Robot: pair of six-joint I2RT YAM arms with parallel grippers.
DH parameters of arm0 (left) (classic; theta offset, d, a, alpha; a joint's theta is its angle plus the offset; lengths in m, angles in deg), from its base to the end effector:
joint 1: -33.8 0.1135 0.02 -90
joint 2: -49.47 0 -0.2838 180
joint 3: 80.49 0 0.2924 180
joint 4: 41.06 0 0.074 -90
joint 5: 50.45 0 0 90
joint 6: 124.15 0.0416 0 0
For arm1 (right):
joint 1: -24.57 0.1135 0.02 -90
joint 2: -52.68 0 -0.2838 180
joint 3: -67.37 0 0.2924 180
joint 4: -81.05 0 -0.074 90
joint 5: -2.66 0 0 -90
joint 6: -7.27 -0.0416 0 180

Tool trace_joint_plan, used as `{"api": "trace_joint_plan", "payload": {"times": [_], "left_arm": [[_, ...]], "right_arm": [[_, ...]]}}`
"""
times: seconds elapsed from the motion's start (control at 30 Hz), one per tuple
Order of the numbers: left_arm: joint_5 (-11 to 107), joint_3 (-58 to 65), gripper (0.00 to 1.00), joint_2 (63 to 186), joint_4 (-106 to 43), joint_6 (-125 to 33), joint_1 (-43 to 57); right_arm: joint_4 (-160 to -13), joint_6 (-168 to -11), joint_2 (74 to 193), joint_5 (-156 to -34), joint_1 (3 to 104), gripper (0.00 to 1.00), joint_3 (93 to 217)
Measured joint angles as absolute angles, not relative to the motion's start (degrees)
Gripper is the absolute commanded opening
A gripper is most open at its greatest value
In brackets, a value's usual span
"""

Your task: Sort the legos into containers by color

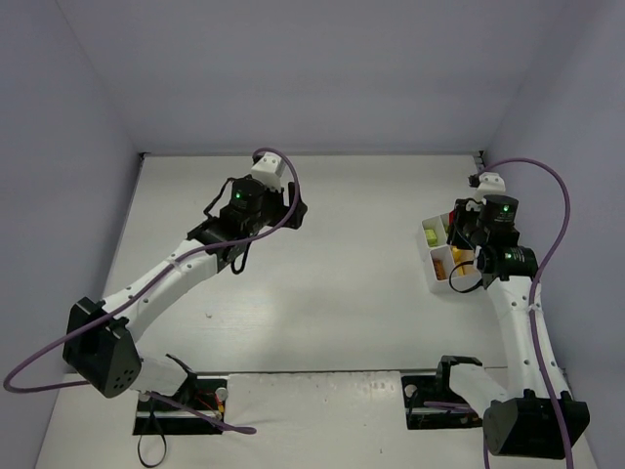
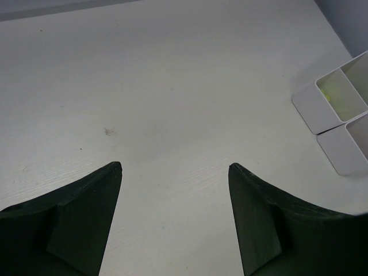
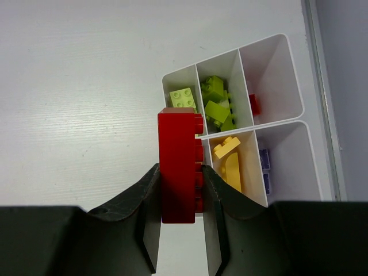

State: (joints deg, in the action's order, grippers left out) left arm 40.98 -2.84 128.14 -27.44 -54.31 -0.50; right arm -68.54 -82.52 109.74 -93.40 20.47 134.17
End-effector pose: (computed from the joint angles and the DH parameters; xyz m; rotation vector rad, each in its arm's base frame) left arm 0.3038 -0.2085 0.3574 0.2496 1.8655 -0.6860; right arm 0.2615 -0.0143 0.3604 -0.0051 1.9298 0.0519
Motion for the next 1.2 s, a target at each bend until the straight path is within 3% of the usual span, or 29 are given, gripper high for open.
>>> {"api": "trace_joint_plan", "payload": {"times": [1.2], "left_arm": [[42.3, -0.6, 0.68, 131.2, -28.1, -56.1, -0.5]], "right_arm": [[-68.4, -82.5, 108.8, -93.4, 20.5, 0.00, 134.2]]}}
